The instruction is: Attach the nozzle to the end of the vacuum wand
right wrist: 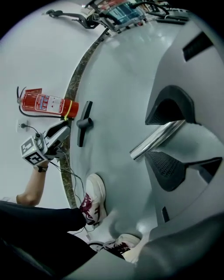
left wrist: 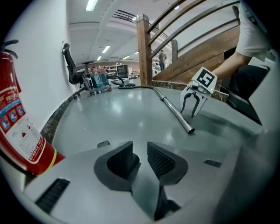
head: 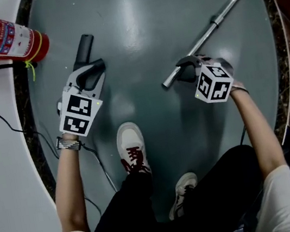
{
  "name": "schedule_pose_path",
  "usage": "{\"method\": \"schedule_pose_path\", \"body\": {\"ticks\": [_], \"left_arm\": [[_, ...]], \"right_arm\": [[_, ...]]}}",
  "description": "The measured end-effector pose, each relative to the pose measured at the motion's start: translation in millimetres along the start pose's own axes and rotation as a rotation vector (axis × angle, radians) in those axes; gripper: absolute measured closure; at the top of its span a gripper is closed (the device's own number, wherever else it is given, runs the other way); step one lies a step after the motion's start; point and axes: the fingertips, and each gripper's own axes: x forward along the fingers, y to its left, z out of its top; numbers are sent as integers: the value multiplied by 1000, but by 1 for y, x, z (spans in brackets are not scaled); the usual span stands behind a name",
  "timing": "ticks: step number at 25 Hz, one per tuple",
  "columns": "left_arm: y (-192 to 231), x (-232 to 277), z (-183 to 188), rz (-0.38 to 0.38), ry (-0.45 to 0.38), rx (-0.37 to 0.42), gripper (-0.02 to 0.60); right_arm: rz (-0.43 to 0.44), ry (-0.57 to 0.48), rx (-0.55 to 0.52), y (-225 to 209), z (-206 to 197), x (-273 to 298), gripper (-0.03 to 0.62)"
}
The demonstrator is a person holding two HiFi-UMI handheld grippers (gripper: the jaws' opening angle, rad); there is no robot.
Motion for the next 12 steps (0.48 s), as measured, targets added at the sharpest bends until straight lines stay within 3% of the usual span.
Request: {"method": "schedule_pose_path", "body": {"ticks": [2,5,8,12], "left_arm": [[6,2,-9,9,53,49,462],[11,7,-26,-7,126,114,437],[11,17,-46,-42,206,228,401],[21,26,-53,-65,255,312,388]], "right_arm": [[4,36,-33,-3,-3,3,382],[20,89,-80,-3,-12,9,379],[31,148,-130,-3,-23,13,379],[-11,218,-206,-7,-36,20,379]]}}
